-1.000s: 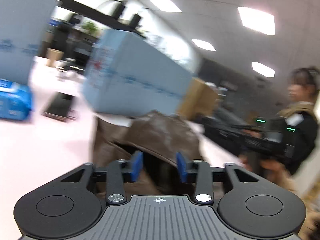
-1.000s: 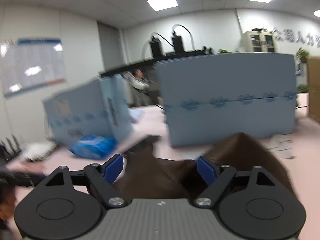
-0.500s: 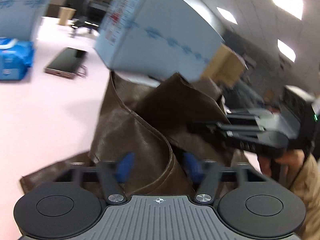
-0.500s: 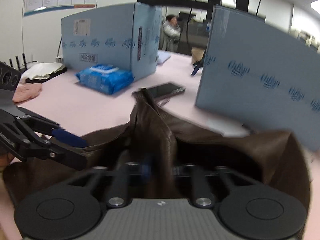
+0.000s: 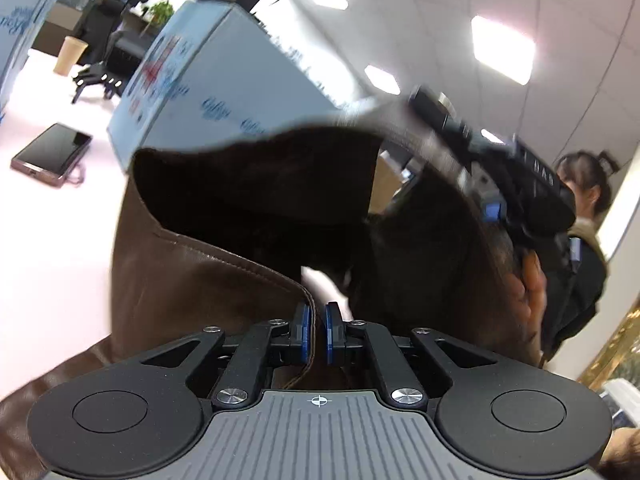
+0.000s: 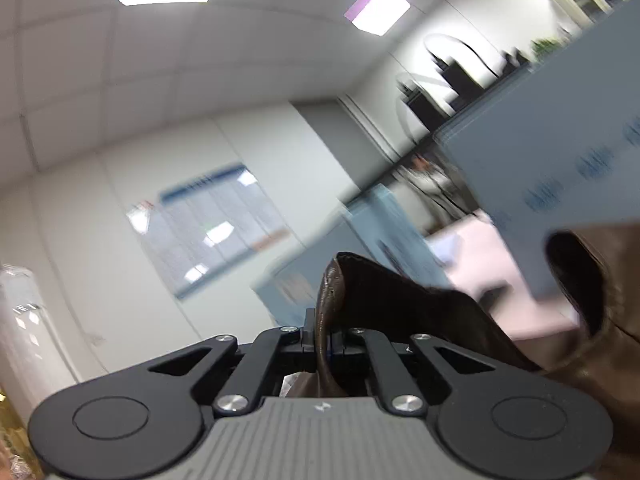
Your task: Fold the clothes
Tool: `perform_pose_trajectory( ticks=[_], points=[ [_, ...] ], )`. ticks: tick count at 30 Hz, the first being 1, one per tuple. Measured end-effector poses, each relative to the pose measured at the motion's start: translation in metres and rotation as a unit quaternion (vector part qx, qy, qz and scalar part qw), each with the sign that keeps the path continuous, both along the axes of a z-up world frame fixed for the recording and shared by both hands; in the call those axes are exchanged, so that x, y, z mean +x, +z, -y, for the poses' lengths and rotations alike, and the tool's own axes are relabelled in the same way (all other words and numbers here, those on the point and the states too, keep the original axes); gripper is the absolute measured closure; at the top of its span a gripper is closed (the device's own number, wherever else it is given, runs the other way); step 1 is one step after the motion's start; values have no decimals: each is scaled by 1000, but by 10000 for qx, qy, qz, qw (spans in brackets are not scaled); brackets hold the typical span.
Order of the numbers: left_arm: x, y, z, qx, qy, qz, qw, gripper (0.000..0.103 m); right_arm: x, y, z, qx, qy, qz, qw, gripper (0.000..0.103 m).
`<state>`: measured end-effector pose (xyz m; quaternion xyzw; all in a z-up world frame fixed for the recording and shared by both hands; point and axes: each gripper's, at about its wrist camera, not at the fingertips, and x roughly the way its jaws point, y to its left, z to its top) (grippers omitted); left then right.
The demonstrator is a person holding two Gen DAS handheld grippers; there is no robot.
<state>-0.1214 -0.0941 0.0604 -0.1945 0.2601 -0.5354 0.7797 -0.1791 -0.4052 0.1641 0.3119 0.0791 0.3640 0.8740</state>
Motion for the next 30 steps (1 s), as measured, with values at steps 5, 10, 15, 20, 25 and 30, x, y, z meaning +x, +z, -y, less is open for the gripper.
perform_pose_trajectory(
  ticks=[5, 10, 15, 20, 25, 30],
  points=[
    [-38, 43, -31, -610, 223, 685, 9955, 96, -20, 57, -25, -36, 706, 825, 9941, 100],
    [-75, 83, -62, -978, 620, 1428, 9830, 96, -37, 113, -44, -352, 944, 1628, 9815, 100],
    [-72, 110, -61, -876, 796, 1676, 9787, 96, -8, 153, -47, -946, 381, 1891, 9766, 100],
    [-13, 96, -48, -384, 1566, 1507, 9754, 96, 101, 144, -54, -1606, -452, 1161, 9791, 100],
    [31, 53, -64, 123, 2350, 643, 9698, 96, 206, 74, -67, -2460, -1030, -443, 9627, 81],
    [29, 24, -94, 803, 2550, 435, 9626, 95, 188, 39, -60, -2826, -1282, -677, 9482, 60]
  ],
)
